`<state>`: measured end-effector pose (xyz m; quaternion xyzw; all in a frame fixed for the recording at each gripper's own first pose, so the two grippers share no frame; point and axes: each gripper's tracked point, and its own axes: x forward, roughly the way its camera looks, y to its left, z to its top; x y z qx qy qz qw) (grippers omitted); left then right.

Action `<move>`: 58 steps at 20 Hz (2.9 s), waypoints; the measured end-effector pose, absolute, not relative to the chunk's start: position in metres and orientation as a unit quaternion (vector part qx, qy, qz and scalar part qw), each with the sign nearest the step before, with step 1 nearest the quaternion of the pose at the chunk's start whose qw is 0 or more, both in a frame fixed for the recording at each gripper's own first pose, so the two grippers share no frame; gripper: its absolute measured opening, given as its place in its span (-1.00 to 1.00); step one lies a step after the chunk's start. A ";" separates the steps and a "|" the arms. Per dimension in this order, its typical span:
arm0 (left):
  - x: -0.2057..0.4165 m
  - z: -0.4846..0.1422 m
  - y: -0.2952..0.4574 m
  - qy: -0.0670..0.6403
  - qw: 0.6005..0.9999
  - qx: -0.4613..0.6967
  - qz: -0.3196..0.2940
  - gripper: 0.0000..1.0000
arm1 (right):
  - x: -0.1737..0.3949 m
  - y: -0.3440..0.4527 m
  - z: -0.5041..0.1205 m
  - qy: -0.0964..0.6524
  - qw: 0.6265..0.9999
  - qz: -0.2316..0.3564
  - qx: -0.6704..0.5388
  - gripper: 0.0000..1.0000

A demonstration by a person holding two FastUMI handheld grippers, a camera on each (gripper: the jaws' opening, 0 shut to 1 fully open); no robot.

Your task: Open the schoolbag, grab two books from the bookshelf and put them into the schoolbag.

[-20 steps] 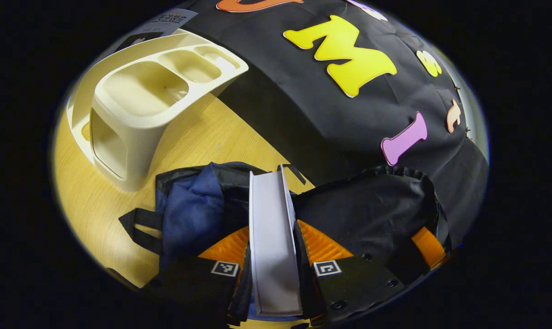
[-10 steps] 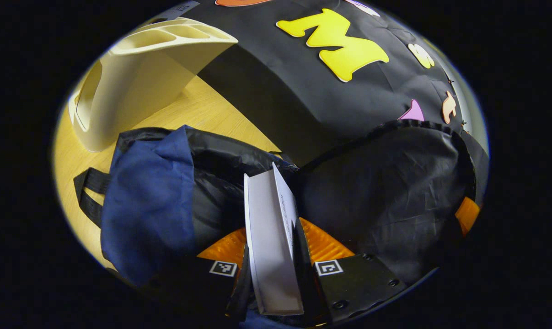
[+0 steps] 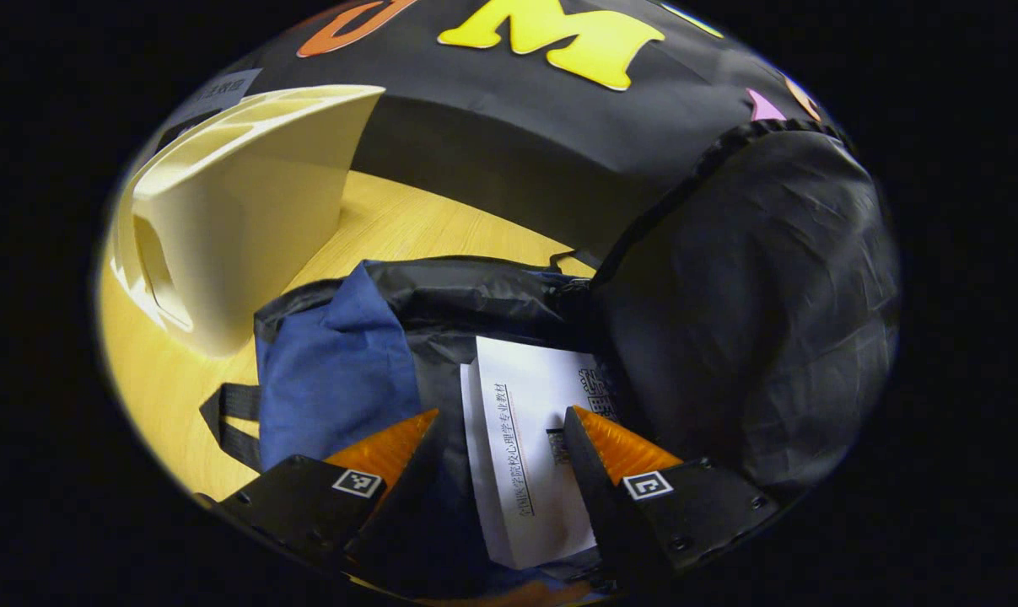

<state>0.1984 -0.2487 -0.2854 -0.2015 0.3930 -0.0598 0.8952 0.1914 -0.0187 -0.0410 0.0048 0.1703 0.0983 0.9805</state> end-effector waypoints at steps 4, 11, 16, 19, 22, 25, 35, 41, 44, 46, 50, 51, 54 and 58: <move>0.195 -0.270 -0.221 0.371 0.914 -0.155 -0.059 0.78 | 0.192 -0.027 -0.053 0.180 0.980 0.082 0.001 -0.89; 0.179 -0.216 -0.156 0.335 0.936 -0.086 -0.064 0.79 | 0.191 -0.040 -0.079 0.209 0.976 0.065 0.013 -0.89; 0.173 -0.169 -0.096 0.291 0.955 -0.039 -0.043 0.78 | 0.192 -0.039 -0.085 0.215 0.975 0.057 0.021 -0.89; 0.163 -0.149 -0.064 0.274 0.960 -0.043 -0.027 0.89 | 0.192 -0.034 -0.089 0.220 0.974 0.055 0.019 -0.89; 0.161 -0.138 -0.031 0.267 0.963 -0.026 -0.003 0.89 | 0.191 -0.032 -0.090 0.222 0.974 0.053 0.013 -0.89; 0.161 -0.129 0.000 0.266 0.964 -0.015 0.020 0.90 | 0.191 -0.030 -0.089 0.219 0.974 0.051 0.012 -0.89; 0.189 -0.060 0.084 0.226 0.973 0.022 0.045 0.94 | 0.196 -0.019 -0.083 0.213 0.975 0.057 0.028 -0.89; 0.233 -0.044 0.138 0.227 0.970 0.054 0.073 0.93 | 0.194 -0.019 -0.086 0.218 0.974 0.054 0.025 -0.89; 0.252 -0.061 0.153 0.260 0.960 0.066 0.078 0.92 | 0.193 -0.022 -0.088 0.218 0.974 0.053 0.030 -0.89; 0.265 -0.070 0.165 0.288 0.951 0.071 0.087 0.95 | 0.192 -0.024 -0.092 0.221 0.973 0.053 0.031 -0.89; 0.283 -0.087 0.166 0.347 0.933 0.064 0.072 0.96 | 0.192 -0.025 -0.095 0.223 0.973 0.056 0.024 -0.89; 0.286 -0.090 0.171 0.359 0.928 0.070 0.073 0.96 | 0.192 -0.024 -0.094 0.223 0.973 0.058 0.023 -0.89; 0.291 -0.105 0.177 0.405 0.909 0.077 0.067 0.94 | 0.192 -0.021 -0.096 0.221 0.973 0.063 0.024 -0.89; 0.299 -0.129 0.193 0.459 0.882 0.066 0.084 0.90 | 0.190 -0.022 -0.101 0.226 0.972 0.067 0.023 -0.87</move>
